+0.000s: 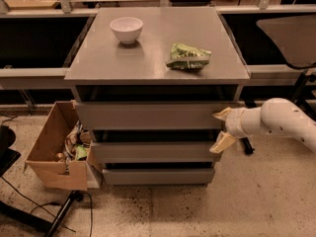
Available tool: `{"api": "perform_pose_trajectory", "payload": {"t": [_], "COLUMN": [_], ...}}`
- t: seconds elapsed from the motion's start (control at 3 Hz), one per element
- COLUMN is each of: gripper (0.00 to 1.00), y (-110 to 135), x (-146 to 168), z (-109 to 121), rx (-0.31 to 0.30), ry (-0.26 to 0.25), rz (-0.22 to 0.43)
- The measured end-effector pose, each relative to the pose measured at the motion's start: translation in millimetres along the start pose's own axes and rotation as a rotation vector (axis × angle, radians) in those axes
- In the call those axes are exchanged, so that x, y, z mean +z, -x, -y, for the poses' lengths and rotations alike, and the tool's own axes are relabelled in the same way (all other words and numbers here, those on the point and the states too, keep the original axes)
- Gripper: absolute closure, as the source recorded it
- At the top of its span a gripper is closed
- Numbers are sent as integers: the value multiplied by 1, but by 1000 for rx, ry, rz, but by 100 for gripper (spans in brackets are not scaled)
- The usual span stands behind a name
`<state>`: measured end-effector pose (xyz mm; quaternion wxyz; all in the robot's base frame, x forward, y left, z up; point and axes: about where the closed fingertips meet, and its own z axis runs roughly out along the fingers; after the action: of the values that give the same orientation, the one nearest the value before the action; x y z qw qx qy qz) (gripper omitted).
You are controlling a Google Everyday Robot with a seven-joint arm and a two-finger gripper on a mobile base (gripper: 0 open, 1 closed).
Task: Close top drawer
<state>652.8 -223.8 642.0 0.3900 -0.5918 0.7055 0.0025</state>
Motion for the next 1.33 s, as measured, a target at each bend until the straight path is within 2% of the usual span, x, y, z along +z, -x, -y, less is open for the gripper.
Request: {"api": "perform_pose_trajectory", "payload": {"t": [0.33, 0.67, 1.0, 1.33], "gripper": [19, 50, 73, 96], "y": [0, 1, 16, 29], "x": [0, -4, -44, -102], "z": [0, -4, -26, -67], "rx": [0, -2, -38, -23], "ry": [0, 1, 12, 93], "rz": [0, -4, -76, -204]}}
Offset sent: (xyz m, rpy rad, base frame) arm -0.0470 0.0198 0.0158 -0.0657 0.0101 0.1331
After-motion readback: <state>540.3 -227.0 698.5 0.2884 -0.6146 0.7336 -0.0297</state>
